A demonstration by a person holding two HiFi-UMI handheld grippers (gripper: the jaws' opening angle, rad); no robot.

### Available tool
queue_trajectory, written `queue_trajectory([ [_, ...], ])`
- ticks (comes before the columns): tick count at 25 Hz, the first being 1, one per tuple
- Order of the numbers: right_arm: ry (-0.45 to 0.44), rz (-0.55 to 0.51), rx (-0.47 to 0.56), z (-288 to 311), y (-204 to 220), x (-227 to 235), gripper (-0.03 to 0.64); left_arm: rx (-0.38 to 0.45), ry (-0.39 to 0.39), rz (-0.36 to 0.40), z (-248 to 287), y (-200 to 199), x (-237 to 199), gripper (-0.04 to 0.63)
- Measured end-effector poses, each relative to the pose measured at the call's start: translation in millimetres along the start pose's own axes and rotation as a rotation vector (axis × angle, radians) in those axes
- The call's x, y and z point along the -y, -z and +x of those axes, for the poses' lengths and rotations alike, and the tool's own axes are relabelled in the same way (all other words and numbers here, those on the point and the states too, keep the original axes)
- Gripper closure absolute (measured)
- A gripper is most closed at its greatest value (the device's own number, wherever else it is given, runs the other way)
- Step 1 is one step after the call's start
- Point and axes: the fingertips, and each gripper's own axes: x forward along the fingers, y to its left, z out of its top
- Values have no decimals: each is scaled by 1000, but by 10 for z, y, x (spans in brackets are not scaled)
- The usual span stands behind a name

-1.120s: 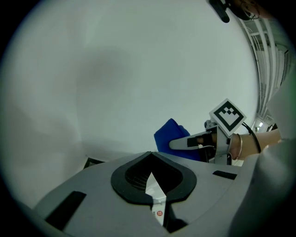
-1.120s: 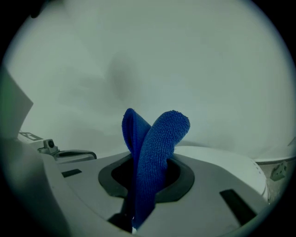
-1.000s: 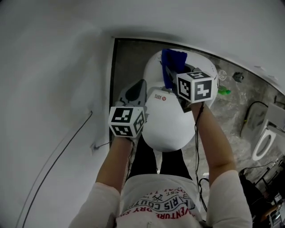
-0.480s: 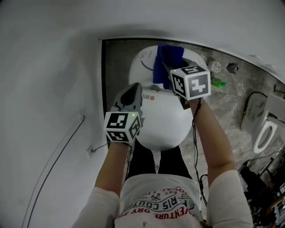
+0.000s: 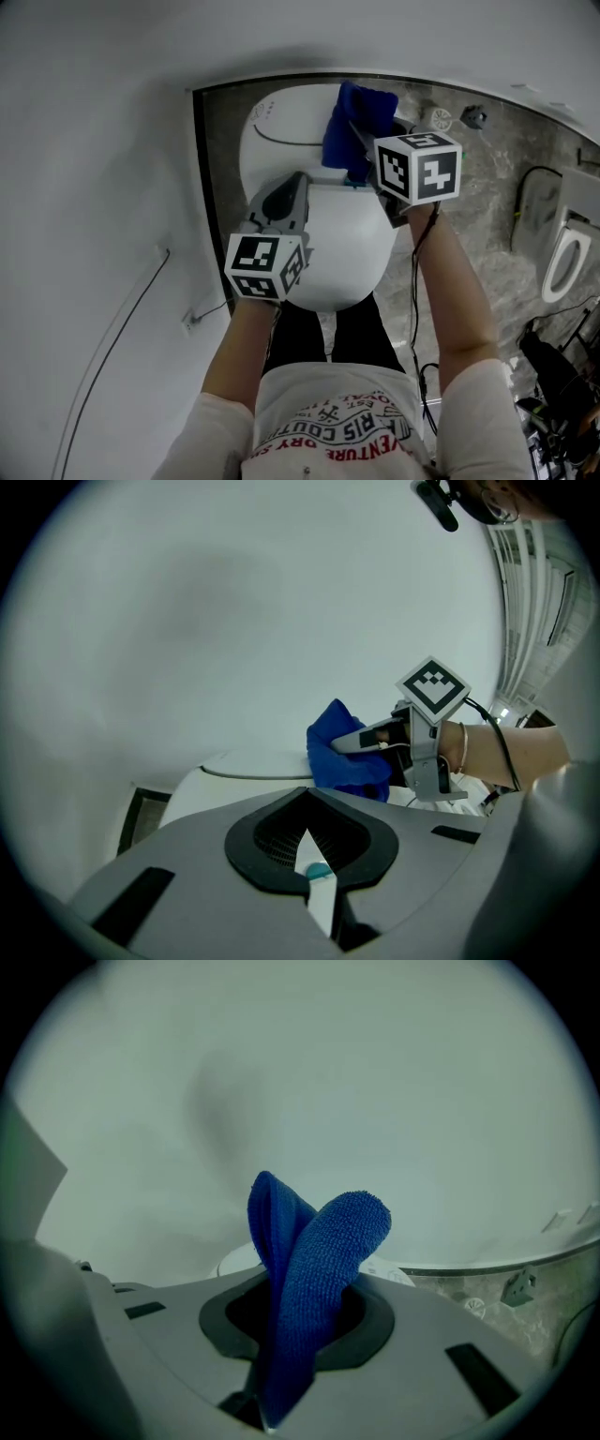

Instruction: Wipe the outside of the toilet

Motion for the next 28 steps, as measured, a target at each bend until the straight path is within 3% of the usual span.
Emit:
queue_trajectory([
  [11,41,141,30,-508,467,856,545,-48,55,40,368,243,699,588],
  [16,-26,252,97,-580,608,1095,545,-62,73,51,606,501,944,589],
  [28,1,326,125,-429,1312,1721,545,-116,116,77,1143,1209,1334,588],
])
